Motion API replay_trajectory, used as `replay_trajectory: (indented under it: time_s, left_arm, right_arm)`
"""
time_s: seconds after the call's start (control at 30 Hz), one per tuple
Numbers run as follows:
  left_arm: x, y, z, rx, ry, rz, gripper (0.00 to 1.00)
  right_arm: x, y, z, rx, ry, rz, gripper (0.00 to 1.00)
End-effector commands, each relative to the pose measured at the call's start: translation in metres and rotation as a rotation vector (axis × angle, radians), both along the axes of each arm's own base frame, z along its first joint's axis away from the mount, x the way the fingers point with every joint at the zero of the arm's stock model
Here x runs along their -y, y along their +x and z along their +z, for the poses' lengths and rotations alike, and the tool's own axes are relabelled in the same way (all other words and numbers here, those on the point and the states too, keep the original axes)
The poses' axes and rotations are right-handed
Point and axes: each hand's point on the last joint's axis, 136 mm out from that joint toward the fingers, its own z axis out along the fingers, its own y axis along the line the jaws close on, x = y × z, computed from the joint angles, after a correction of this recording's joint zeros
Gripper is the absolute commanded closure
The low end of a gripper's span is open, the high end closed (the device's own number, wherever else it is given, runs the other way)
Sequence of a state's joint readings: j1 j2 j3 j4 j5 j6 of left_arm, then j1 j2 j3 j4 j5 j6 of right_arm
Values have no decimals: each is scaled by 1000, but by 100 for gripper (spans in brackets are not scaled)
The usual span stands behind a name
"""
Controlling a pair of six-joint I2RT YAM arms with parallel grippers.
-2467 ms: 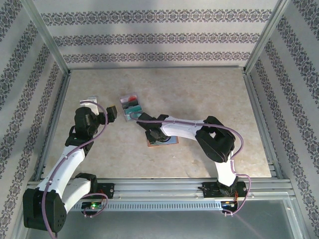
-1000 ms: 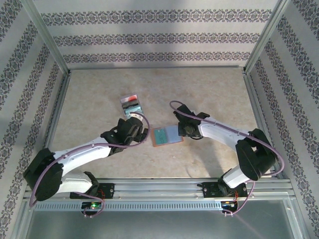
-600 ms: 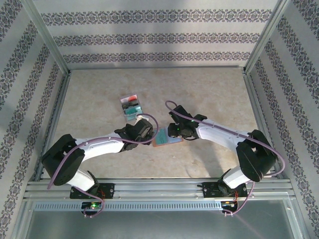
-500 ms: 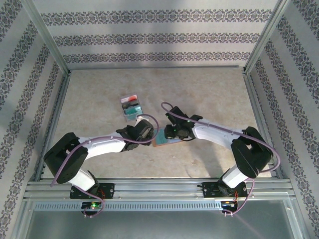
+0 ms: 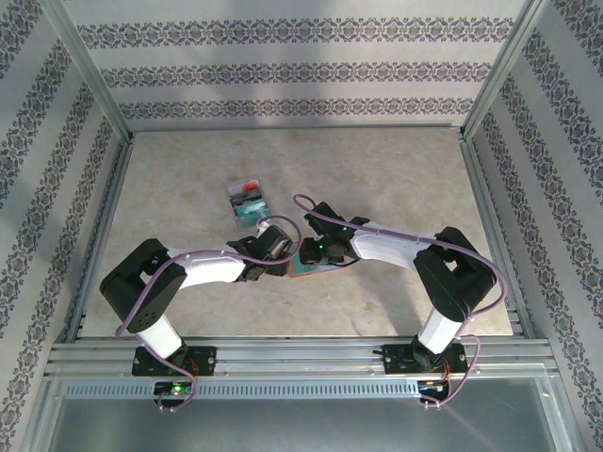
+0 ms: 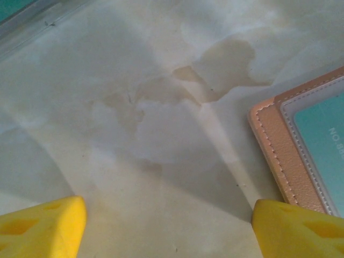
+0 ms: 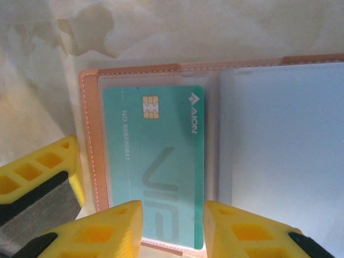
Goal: Take the credit cards out of the card holder
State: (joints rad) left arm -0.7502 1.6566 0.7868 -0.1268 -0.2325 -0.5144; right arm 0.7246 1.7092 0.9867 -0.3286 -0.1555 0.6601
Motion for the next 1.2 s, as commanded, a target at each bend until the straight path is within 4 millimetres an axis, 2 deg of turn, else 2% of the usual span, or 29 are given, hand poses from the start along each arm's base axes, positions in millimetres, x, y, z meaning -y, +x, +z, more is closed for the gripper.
replay_trajectory:
  time_s: [0.0, 0.2, 0.57, 0.77, 0.93, 1.17]
  left_arm:
    - [3, 11, 0, 6, -35, 33, 18]
    - [0, 10, -1, 0, -35, 37, 18]
    - [0, 9, -5, -18, -28, 30, 17]
    - [2, 8, -10, -35, -26, 24, 17]
    - [3, 8, -11, -43, -15, 15, 16]
    - [2, 7, -14, -59, 1, 6, 15]
  right_arm:
    - [-11, 5, 2, 0, 25, 5, 64]
    - [-1, 7, -11, -19, -21, -20, 64]
    - [8, 4, -22, -37, -45, -37, 60]
    - [-2, 1, -30, -77, 54, -32, 60]
    - [-13, 2, -22, -82, 181, -25, 61]
    - [-22, 10, 5, -55, 396, -31, 61]
